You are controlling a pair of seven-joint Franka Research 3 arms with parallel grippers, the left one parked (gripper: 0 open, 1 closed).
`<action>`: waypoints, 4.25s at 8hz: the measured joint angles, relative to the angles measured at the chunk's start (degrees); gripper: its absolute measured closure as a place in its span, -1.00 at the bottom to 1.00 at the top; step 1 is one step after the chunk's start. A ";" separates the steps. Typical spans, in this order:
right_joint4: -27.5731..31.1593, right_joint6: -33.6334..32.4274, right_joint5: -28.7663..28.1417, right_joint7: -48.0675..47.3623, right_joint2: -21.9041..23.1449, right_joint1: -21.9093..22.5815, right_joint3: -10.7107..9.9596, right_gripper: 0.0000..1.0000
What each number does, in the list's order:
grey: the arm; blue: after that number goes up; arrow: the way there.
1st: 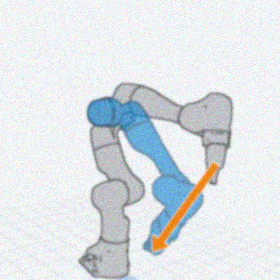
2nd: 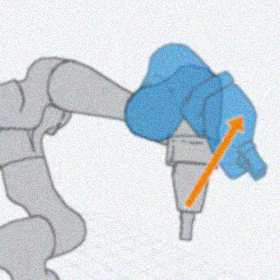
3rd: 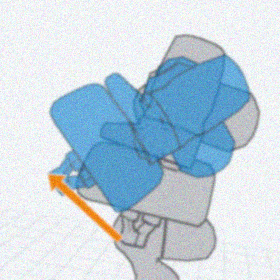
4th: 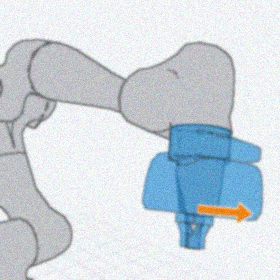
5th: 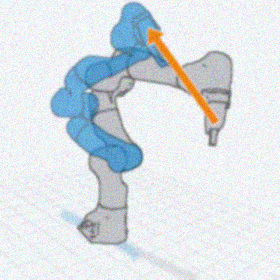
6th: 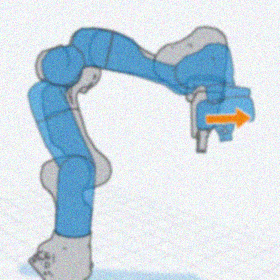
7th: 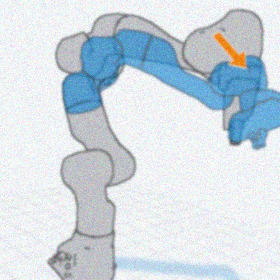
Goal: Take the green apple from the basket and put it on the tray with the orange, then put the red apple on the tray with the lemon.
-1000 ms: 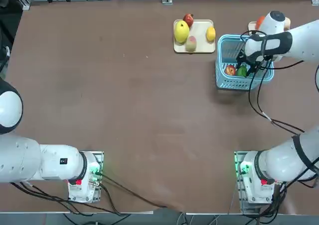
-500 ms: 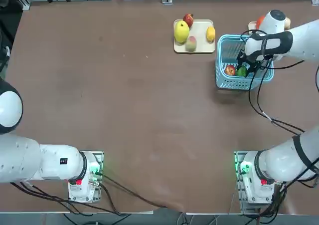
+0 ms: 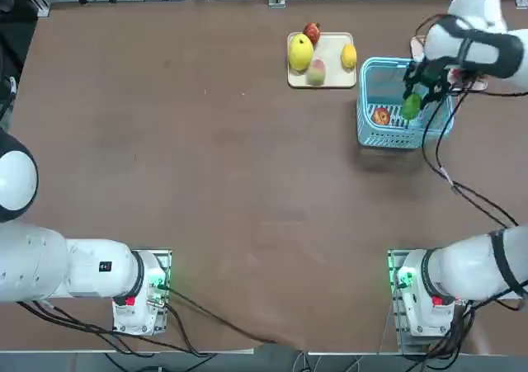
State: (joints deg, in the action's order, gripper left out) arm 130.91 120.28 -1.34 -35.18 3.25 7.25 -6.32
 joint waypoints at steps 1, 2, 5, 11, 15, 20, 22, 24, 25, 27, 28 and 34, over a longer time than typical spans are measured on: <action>-4.04 -5.94 0.35 -0.05 2.33 -0.08 -0.02 -0.34; -9.15 -10.35 0.52 0.06 3.07 -0.45 -0.08 -0.34; -24.08 -12.05 0.91 9.36 -5.03 -5.26 -0.51 -0.34; -46.03 -3.82 0.68 24.12 -37.55 -15.10 -0.69 -0.34; -45.77 2.19 0.68 24.38 -45.47 -16.14 -0.64 -0.34; -46.36 1.43 0.65 25.36 -44.74 -16.58 -0.52 -1.00; -47.78 -7.17 0.64 25.78 -39.03 -16.15 -0.27 -1.00; -48.25 -20.15 0.40 25.72 -28.99 -14.15 0.31 -1.00; -47.32 -24.65 -0.16 24.55 -24.13 -12.54 0.44 -1.00; -38.41 -24.37 -3.28 20.98 -15.34 -9.71 0.56 -1.00; -31.01 -20.37 -3.87 19.99 -11.32 -8.76 0.58 -1.00; 0.57 3.34 -4.14 12.91 -0.14 2.79 0.95 -1.00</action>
State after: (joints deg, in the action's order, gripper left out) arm 131.47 123.62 -5.49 -22.27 3.11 10.04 -5.37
